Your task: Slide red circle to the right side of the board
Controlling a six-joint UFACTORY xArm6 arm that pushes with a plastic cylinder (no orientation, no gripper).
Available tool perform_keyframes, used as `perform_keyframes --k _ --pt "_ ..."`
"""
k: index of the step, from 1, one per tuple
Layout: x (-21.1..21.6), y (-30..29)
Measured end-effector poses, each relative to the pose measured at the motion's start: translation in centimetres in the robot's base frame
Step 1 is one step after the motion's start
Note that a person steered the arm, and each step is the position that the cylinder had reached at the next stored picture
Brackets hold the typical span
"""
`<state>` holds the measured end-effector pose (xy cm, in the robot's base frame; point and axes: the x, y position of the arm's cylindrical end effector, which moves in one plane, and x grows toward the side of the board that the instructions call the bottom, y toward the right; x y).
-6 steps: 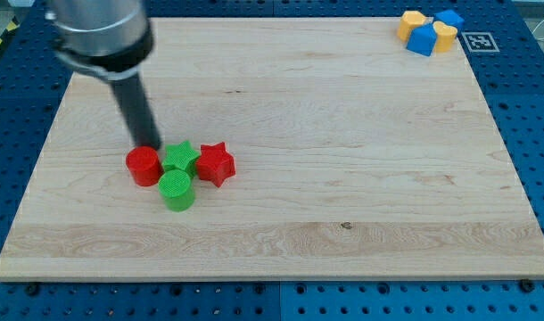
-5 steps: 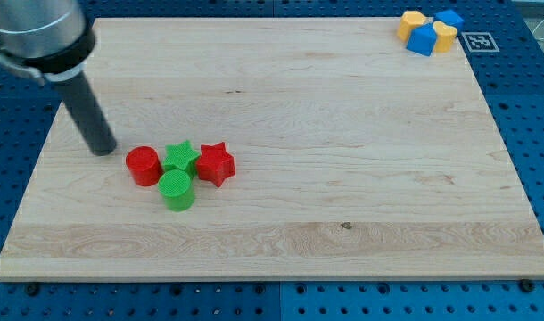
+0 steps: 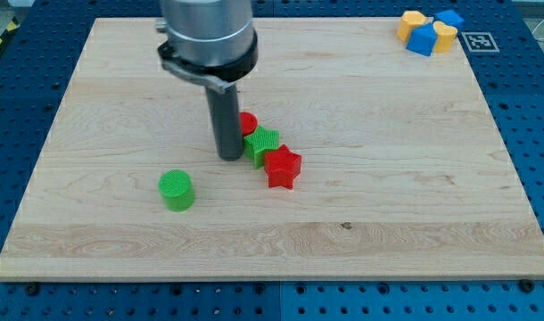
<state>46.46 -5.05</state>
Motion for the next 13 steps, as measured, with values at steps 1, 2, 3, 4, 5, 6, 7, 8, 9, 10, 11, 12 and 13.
perform_keyframes --k 1,2,3,4,5,6,7,8,9,10,11,12,13 --pt "-2.6 1.0" --pt "-5.5 1.1" --pt "-8.1 4.1" --pt "-10.3 4.7" --pt "-12.8 3.7" --pt "-14.8 5.6" --pt "-13.5 10.7" --pt "-10.5 15.3" --pt "-8.3 18.0" --pt "-6.2 16.6" --pt "-5.0 17.4" --pt "-5.3 19.8" --pt "-6.4 21.9"
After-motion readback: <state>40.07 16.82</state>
